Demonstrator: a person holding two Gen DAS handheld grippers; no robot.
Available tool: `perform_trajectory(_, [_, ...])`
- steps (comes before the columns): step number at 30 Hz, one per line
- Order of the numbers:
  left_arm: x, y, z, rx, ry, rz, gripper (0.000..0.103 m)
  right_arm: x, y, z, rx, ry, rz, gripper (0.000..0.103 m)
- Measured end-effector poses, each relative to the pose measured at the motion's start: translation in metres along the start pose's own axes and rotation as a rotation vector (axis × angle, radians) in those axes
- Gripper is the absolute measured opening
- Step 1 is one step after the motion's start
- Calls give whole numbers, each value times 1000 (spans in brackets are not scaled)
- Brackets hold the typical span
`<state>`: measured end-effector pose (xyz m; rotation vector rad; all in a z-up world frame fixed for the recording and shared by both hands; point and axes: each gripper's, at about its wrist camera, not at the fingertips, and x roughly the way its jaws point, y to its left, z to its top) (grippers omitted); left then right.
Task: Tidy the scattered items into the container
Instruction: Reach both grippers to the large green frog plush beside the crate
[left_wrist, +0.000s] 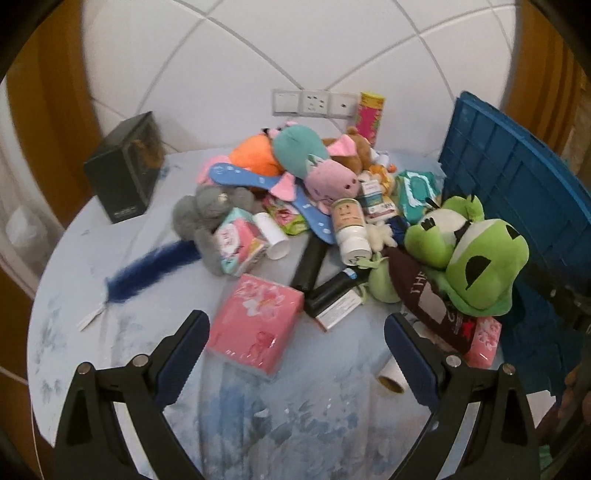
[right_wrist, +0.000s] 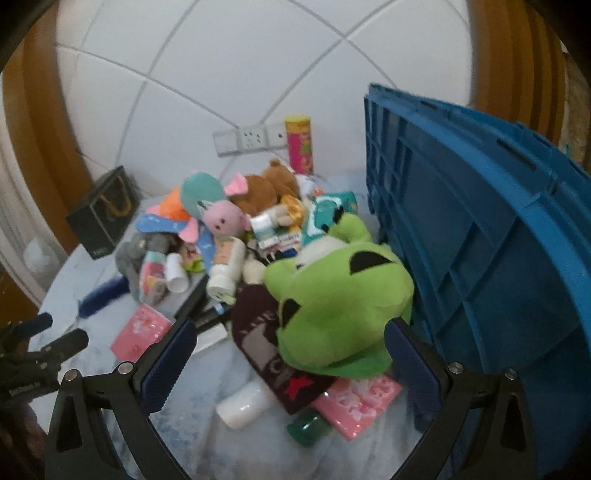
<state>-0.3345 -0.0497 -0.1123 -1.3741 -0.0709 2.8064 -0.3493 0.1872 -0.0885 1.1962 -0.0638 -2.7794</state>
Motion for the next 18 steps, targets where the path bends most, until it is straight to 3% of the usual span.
perform_trajectory(10, [47,-15,27,163,40,-110,97,38,-10,-17,128,60,-151,103])
perform_trajectory(18, [95,-9,41,203,99,-118,97,86,-25,-21,198,118,-198,103])
